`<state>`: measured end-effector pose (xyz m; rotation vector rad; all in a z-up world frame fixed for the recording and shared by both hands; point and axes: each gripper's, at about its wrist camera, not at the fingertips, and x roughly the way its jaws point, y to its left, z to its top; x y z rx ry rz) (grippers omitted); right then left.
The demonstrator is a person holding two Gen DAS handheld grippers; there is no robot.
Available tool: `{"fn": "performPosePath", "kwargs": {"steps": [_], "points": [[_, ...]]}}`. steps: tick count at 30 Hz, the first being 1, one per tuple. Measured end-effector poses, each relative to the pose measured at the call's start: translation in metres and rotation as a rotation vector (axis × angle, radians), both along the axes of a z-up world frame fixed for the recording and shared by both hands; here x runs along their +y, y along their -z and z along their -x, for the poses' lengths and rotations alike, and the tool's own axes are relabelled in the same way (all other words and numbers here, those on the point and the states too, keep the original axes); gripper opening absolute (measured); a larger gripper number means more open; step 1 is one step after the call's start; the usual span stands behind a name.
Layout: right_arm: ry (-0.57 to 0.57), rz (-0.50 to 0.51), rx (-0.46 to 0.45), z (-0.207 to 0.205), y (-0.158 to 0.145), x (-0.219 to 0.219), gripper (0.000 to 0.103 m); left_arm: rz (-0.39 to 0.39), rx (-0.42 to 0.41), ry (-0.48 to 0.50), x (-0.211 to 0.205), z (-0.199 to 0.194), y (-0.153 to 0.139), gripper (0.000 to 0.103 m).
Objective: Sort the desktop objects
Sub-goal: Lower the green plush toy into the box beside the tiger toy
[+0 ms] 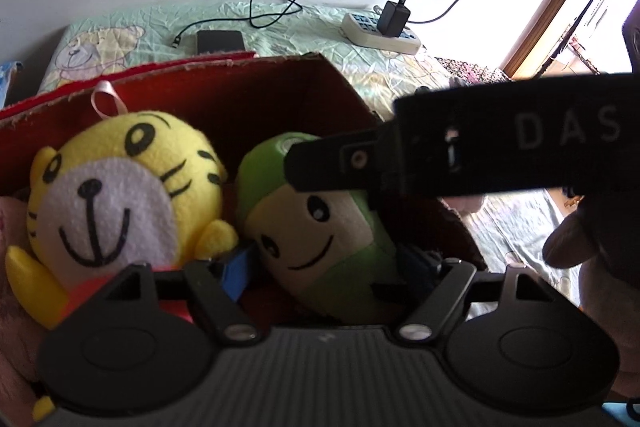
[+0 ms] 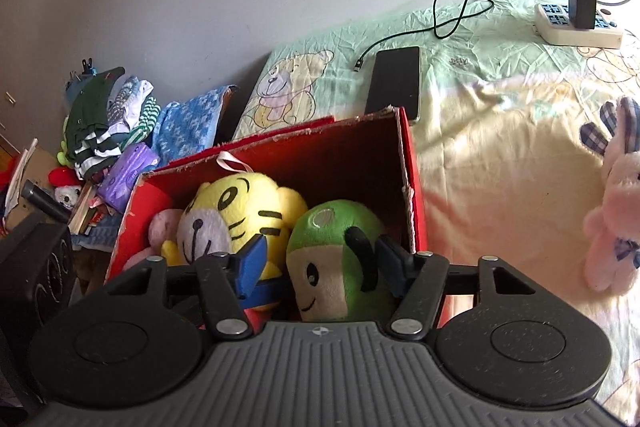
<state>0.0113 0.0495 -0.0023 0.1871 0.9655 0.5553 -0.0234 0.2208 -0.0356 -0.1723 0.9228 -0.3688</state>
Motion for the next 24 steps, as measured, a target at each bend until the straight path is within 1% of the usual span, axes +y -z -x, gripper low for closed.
{"fn": "performPosePath", "kwargs": {"steps": [4, 5, 10, 20, 24], "points": [[0.006, 0.029, 0.008, 0.001, 0.005, 0.004, 0.057, -0.023, 0.008, -0.003, -0.005, -0.001, 0.000, 0.081], [0.011, 0.029, 0.004, 0.001, 0.005, 0.003, 0.054, -0.032, 0.008, -0.003, -0.006, -0.001, 0.000, 0.082], [0.027, 0.018, 0.004, 0.002, 0.007, -0.001, 0.050, -0.041, 0.016, -0.008, -0.008, -0.003, -0.001, 0.082], [0.032, -0.046, 0.000, 0.004, 0.014, -0.008, 0.049, -0.077, 0.040, -0.010, -0.012, -0.008, -0.001, 0.084], [0.023, -0.038, -0.030, 0.008, 0.015, -0.007, 0.049, -0.087, 0.043, -0.011, -0.013, -0.008, -0.002, 0.084]]}}
